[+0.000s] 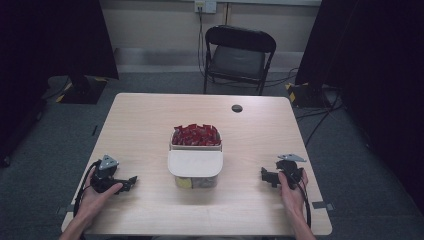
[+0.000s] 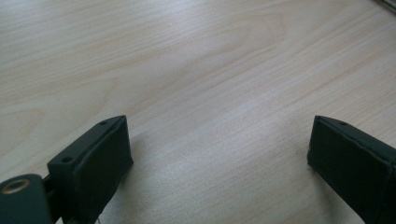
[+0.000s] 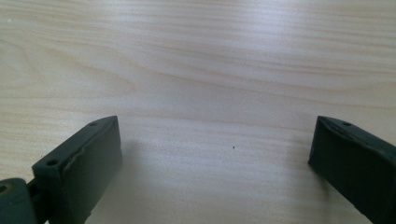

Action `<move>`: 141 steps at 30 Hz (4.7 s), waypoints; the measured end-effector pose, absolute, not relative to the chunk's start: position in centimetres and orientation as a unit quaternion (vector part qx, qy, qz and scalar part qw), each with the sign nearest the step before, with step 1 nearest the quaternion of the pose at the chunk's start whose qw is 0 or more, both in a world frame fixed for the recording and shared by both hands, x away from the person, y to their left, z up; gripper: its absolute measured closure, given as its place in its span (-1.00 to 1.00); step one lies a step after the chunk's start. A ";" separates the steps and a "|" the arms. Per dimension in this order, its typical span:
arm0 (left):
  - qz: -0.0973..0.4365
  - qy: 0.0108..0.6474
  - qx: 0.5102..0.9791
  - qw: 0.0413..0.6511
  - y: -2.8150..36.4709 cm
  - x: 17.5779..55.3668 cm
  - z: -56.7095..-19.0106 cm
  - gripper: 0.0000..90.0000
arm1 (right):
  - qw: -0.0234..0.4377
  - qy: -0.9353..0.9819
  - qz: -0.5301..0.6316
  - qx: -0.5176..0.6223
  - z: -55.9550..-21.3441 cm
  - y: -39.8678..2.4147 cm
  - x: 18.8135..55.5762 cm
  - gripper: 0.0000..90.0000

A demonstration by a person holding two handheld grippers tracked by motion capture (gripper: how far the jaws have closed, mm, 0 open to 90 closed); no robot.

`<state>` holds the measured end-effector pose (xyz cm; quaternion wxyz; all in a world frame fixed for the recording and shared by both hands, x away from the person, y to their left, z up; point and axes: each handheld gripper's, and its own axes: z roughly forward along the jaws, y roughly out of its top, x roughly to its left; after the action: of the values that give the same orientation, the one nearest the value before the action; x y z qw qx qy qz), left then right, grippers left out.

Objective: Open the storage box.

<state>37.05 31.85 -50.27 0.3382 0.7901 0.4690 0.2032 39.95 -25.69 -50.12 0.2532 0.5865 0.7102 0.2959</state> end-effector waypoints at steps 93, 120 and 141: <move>0.198 0.481 0.785 0.337 31.2 37.9 -50.4 -1.00 | 0.137 0.812 0.439 0.360 -44.2 -11.2 35.0 -0.69; 0.200 0.483 0.783 0.337 31.1 37.9 -50.4 -1.00 | 0.115 0.797 0.468 0.364 -44.1 -10.1 36.4 -0.95; 0.200 0.483 0.783 0.337 31.1 37.9 -50.4 -1.00 | 0.125 0.789 0.483 0.359 -43.0 -10.2 36.6 -0.91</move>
<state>37.85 31.14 -50.40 0.3369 0.7830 0.4832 0.1997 36.58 -10.18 -43.01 0.1246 0.3590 0.7887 0.4834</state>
